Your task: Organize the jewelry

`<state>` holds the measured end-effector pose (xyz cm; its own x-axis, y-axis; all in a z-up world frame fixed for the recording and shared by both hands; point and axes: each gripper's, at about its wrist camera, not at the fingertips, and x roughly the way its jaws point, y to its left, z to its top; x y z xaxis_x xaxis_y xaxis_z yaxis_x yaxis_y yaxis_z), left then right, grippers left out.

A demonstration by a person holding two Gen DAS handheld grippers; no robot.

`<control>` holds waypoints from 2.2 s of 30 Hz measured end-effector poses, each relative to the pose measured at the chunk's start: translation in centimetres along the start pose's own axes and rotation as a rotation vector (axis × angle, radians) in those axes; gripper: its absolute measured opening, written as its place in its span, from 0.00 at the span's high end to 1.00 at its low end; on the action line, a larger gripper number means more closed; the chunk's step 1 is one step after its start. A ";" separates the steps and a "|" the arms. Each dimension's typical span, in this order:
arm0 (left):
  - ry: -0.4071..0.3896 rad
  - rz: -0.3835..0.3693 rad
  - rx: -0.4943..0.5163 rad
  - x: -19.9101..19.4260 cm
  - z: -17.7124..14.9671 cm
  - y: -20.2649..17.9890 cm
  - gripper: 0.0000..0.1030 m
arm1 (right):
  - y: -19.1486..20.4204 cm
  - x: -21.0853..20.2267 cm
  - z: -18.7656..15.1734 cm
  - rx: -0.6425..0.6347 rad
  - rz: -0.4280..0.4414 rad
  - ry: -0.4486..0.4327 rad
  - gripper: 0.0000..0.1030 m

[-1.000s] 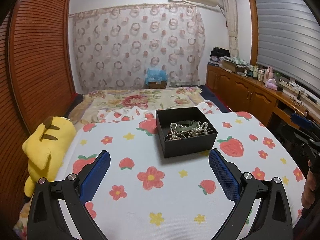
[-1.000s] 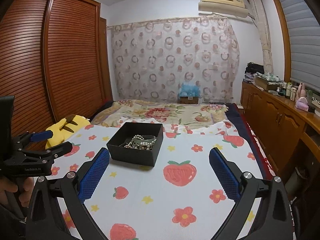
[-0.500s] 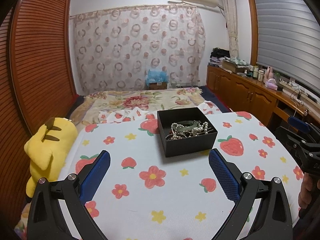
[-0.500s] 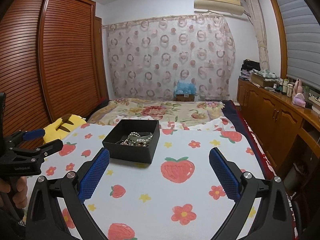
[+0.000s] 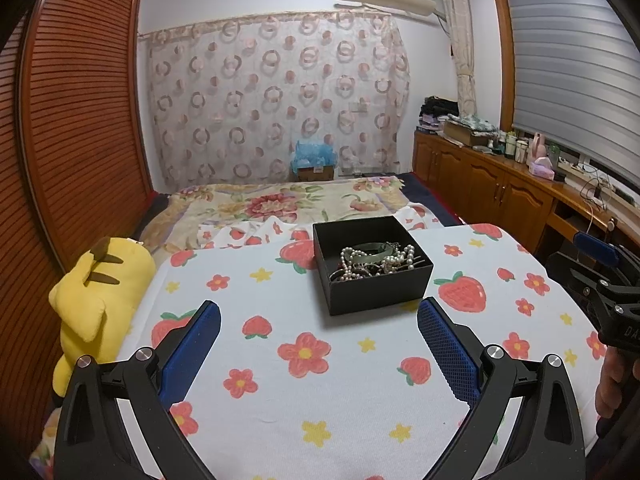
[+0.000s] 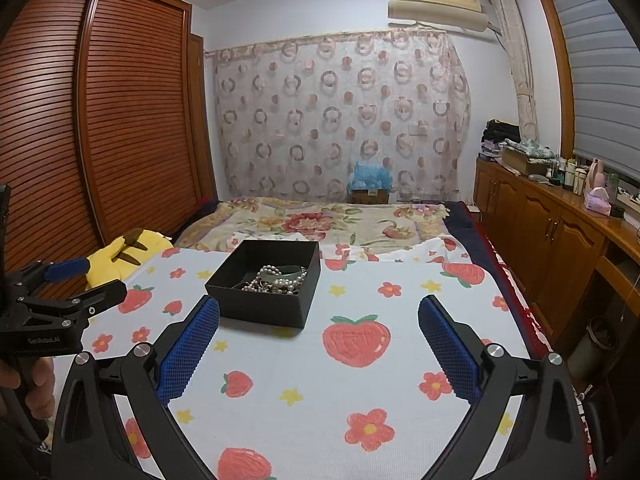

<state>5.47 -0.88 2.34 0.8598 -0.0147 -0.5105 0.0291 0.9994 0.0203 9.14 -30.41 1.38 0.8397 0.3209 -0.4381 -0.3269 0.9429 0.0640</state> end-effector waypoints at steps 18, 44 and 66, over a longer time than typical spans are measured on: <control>-0.006 0.000 0.003 0.0 0.1 -0.1 0.08 | -0.1 0.1 -0.1 0.001 0.000 -0.001 0.03; -0.010 0.002 0.006 -0.1 0.0 -0.3 0.08 | 0.0 0.1 -0.2 0.002 0.001 -0.002 0.02; -0.010 0.005 0.007 -0.3 0.6 -0.5 0.08 | 0.1 0.1 -0.2 0.003 0.000 -0.005 0.02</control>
<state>5.48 -1.38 2.98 0.8650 -0.0097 -0.5017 0.0283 0.9992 0.0294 9.13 -30.34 1.16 0.8420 0.3212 -0.4335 -0.3256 0.9432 0.0664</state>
